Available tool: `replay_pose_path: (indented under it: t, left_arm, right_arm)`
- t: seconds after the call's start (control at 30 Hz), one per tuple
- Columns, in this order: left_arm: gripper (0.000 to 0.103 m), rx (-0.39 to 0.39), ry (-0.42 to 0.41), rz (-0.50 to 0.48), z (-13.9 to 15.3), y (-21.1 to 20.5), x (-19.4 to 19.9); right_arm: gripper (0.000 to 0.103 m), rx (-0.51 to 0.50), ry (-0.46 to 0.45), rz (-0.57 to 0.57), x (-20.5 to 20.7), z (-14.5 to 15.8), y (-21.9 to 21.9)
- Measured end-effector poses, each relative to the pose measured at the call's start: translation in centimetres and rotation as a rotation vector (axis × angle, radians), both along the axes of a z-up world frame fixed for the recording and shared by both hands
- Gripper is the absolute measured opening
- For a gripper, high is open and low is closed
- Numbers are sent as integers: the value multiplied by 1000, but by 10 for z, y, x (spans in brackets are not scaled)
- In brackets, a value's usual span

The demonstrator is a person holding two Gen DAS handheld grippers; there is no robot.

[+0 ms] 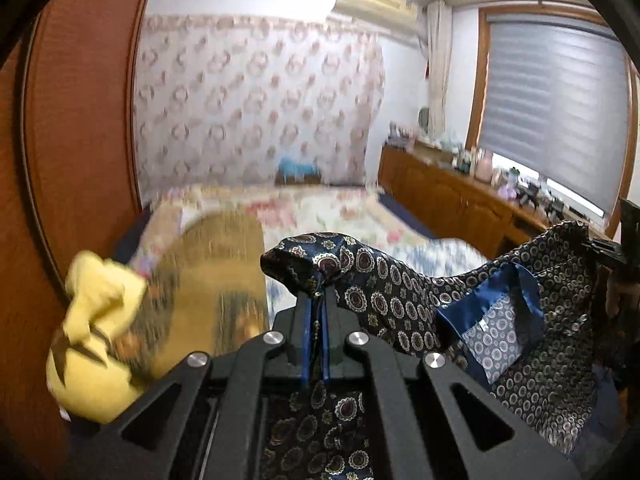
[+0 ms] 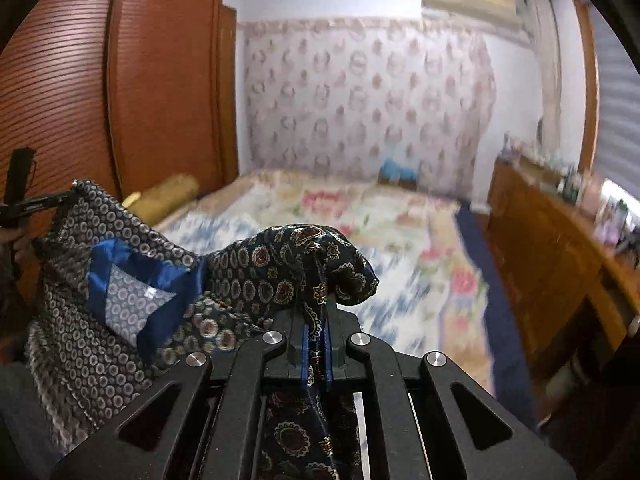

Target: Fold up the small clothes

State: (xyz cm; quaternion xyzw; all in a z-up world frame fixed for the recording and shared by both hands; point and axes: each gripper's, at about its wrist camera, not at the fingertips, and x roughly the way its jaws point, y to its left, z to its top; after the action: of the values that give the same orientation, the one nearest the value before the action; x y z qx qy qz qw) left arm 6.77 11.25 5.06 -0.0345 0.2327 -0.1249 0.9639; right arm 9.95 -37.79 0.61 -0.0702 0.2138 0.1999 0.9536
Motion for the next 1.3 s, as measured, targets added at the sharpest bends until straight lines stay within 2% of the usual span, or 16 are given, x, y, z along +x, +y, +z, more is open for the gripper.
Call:
replay_pose_path:
  t: [0.13,0.23,0.33,0.4,0.43,0.47,0.53,0.57,0.63,0.73,0.93,1.1,1.3]
  left_arm:
    - [0,11,-52,27,32,7,27]
    - [0,49,-27,81,40,13,65]
    - [0,45,33,114,26,24,103]
    - [1,55,96,117,6,26,126]
    - [4,56,131,109,-5,26,134]
    - [7,54,167,99,-16,27,138]
    - [10,64,197,93,-35,26,135]
    - [16,75,205,99,-42,26,133]
    - [24,89,214,100,-48,23,129]
    - [28,101,211,92,-52,19,115]
    - [30,133,235,69,-69,9,86]
    - [30,125,274,77,-86,12,74]
    - [30,117,299,109,-108,22,63]
  right_arm:
    - [2,-13,-70,-33,23,39,-3]
    - [2,-16,-68,-74,59,53,-6]
    - [4,-37,-23,-109,99,43,-6]
    - [13,-47,54,-123,128,21,-8]
    - [23,-62,81,-141,138,11,-7]
    - [28,-81,113,-169,149,-4,-6]
    - [35,-77,150,-189,159,-23,-9]
    - [38,-57,162,-187,162,-31,-9]
    - [39,-42,178,-172,161,-42,-5]
    - [40,-44,200,-131,153,-57,11]
    - [41,-24,241,-31,155,-76,62]
    - [41,-33,282,45,156,-94,112]
    - [41,-77,350,81,163,-117,146]
